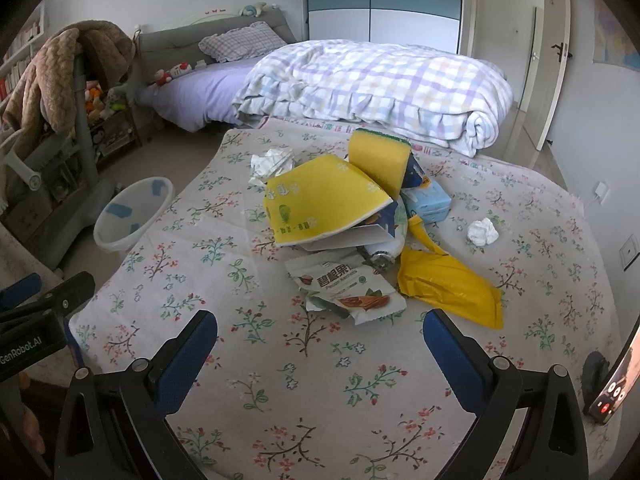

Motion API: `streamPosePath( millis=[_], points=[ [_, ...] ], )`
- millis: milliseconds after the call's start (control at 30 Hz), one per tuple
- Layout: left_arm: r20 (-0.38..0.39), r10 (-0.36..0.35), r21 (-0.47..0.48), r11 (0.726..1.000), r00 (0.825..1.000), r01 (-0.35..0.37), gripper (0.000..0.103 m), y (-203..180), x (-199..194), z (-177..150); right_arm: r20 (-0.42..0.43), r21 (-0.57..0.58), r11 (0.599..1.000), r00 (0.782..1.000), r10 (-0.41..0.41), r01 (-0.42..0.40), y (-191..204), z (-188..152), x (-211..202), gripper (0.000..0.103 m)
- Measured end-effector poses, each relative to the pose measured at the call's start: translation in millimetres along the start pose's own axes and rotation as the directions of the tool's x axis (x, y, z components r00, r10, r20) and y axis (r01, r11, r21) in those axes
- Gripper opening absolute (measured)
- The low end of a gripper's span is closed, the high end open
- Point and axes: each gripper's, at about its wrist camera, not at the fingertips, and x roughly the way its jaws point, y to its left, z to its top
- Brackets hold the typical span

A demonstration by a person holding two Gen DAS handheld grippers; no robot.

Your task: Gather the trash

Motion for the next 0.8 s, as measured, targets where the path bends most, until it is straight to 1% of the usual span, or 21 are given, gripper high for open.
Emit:
streamPosePath(
  millis=[800],
  points=[
    [0.000, -0.002, -0.001, 1.000, 1.000, 0.002, 0.102, 0.0, -0.1, -0.5, -0.001, 0.002, 1.000, 1.000, 0.001, -0.001, -0.9, -0.5, 0.2, 0.103]
  ],
)
